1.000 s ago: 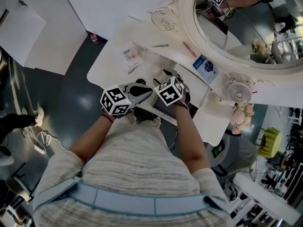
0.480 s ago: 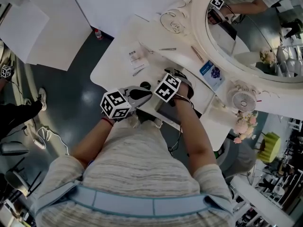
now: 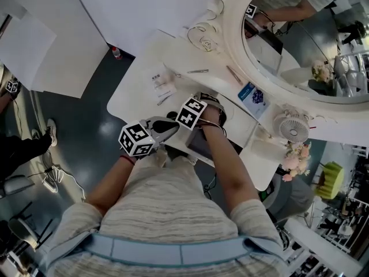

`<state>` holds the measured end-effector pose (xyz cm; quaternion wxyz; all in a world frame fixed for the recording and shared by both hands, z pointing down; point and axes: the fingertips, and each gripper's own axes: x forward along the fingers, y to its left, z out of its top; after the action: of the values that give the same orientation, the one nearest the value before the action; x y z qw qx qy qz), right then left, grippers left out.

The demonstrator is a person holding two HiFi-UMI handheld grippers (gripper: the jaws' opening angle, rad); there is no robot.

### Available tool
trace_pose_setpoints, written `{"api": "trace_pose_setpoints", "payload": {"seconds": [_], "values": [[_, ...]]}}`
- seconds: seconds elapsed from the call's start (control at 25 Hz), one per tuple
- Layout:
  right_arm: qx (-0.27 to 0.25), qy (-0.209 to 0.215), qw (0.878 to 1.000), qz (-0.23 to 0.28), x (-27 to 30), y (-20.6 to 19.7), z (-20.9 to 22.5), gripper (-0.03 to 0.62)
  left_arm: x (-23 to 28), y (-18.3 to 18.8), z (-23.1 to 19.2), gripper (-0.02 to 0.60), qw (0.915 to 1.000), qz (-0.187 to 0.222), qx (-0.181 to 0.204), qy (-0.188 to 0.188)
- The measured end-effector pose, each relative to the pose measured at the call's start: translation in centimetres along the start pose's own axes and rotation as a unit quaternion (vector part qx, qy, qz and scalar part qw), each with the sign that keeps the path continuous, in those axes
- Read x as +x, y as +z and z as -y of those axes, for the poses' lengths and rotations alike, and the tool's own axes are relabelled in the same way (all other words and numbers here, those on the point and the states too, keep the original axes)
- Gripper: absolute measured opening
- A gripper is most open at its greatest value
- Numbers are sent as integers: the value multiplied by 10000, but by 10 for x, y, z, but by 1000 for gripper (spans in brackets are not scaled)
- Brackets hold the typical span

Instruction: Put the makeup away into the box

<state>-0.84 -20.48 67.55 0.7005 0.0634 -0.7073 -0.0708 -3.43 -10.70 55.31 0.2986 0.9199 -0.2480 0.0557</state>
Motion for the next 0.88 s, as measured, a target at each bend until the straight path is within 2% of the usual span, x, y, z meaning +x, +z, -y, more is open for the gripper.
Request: {"api": "trace_pose_setpoints", "payload": {"seconds": [0.2, 0.52, 0.88], "values": [[-6, 11, 10000, -34, 0, -1, 2, 222, 1, 0, 0, 15, 10000, -17, -8, 16], [-83, -230, 9997, -8, -1, -1, 8, 153, -3, 1, 1, 15, 10000, -10, 24, 69], [374, -369, 9978, 407, -15, 1, 14, 130, -7, 3, 2, 15, 9999, -17, 94, 98]]}}
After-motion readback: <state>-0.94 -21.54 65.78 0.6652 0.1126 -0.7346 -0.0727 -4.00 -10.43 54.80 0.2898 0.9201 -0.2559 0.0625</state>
